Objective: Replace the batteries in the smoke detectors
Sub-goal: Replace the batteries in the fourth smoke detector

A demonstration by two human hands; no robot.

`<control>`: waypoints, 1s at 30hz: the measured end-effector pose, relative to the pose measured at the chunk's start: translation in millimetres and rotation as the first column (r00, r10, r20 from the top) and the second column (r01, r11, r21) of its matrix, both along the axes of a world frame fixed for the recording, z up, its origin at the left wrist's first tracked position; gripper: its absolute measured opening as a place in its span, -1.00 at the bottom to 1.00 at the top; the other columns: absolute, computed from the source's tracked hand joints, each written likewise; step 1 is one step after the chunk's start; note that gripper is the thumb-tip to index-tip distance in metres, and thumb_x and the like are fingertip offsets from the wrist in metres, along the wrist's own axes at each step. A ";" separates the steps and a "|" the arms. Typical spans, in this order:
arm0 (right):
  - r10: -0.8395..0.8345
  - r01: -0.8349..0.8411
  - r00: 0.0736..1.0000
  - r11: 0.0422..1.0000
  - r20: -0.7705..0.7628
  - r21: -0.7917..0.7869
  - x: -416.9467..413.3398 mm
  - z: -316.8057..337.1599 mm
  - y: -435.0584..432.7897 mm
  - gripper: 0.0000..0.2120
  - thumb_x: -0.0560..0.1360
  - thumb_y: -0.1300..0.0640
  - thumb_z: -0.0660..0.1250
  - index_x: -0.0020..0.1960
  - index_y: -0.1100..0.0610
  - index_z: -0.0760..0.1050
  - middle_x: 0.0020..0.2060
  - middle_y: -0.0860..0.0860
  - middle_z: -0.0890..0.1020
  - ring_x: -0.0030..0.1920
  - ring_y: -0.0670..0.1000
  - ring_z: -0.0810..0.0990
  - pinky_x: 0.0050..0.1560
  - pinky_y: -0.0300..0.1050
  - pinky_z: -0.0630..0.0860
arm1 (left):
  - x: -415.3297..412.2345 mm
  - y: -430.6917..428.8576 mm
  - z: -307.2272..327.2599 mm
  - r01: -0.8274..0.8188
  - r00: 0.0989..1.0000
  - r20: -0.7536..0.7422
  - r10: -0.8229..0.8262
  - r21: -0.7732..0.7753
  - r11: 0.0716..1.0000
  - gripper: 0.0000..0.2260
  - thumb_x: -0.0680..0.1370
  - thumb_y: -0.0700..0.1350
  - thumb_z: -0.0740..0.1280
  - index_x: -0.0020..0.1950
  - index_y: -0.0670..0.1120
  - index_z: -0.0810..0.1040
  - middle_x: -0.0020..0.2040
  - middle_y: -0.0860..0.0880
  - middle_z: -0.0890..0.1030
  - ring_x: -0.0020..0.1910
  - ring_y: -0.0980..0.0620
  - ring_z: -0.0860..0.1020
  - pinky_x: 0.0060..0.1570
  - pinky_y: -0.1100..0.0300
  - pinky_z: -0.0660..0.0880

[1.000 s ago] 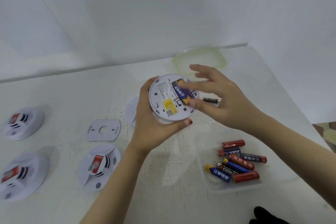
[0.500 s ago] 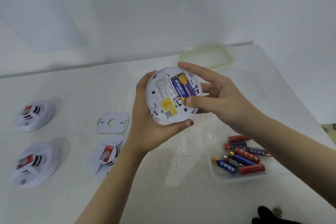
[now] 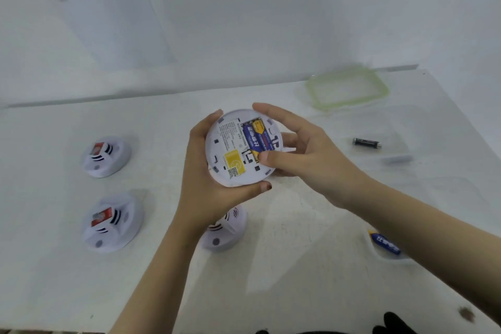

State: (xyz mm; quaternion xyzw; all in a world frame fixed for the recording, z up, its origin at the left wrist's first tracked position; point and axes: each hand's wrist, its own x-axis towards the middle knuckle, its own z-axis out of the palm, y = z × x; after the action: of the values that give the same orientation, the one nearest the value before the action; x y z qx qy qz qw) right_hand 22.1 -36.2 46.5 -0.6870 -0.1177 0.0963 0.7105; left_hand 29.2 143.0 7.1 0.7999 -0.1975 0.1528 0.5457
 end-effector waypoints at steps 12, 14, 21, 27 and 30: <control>0.057 -0.046 0.998 0.966 0.037 -0.255 43.8 -18.6 82.8 -0.73 0.63 0.12 0.10 0.26 -0.07 0.46 -0.03 -0.05 0.64 -0.09 -0.03 0.62 -0.10 -0.23 0.58 | -11.3 106.4 9.5 -0.129 0.987 -0.079 0.138 0.106 0.986 -0.17 0.10 0.08 0.59 0.31 0.09 0.33 0.13 0.50 0.45 0.16 0.46 0.44 -0.01 0.59 0.38; 0.116 0.007 0.980 0.787 0.160 -0.617 55.6 -30.3 86.7 -0.74 0.58 0.06 0.22 0.26 -0.02 0.47 0.01 -0.08 0.61 -0.05 -0.05 0.57 -0.13 -0.33 0.50 | -7.9 120.5 9.0 -0.126 0.986 -0.098 0.138 0.122 0.984 -0.16 0.06 0.05 0.63 0.28 0.13 0.34 0.09 0.53 0.46 0.12 0.50 0.43 -0.04 0.61 0.37; 0.372 0.073 0.921 0.125 0.115 -0.989 70.1 -50.0 110.9 -0.56 0.35 -0.14 0.38 0.06 0.16 0.54 -0.04 0.04 0.52 0.02 0.04 0.46 -0.10 -0.05 0.49 | 14.0 153.2 -2.9 -0.107 0.986 -0.108 0.126 0.166 0.980 -0.19 0.09 0.16 0.58 0.29 0.13 0.36 0.10 0.42 0.50 0.12 0.38 0.48 0.01 0.55 0.40; 0.283 0.068 0.949 0.255 0.142 -0.964 76.1 -47.7 109.6 -0.53 0.32 -0.14 0.38 0.11 0.13 0.49 -0.04 0.01 0.52 -0.03 0.01 0.46 -0.03 -0.09 0.47 | 36.8 162.4 -13.3 -0.063 0.987 -0.135 0.087 0.171 0.983 -0.26 0.15 -0.13 0.60 0.21 0.21 0.33 0.06 0.47 0.49 0.07 0.44 0.48 -0.05 0.56 0.41; 0.152 0.138 0.963 0.432 0.222 -0.892 79.3 -41.6 109.1 -0.53 0.30 -0.07 0.42 0.15 0.09 0.47 0.01 -0.02 0.51 0.04 -0.02 0.44 0.02 -0.14 0.41 | 54.3 173.6 -19.9 -0.011 0.976 -0.215 0.048 0.168 0.986 -0.20 0.15 -0.12 0.59 0.33 0.08 0.36 0.12 0.35 0.52 0.11 0.34 0.51 -0.02 0.46 0.48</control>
State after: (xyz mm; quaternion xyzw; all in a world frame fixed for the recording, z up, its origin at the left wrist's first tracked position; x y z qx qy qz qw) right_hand 101.4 72.9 4.9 -0.9651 -0.1464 0.0528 0.2107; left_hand 83.5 316.6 -12.9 0.8573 -0.1365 0.0554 0.4933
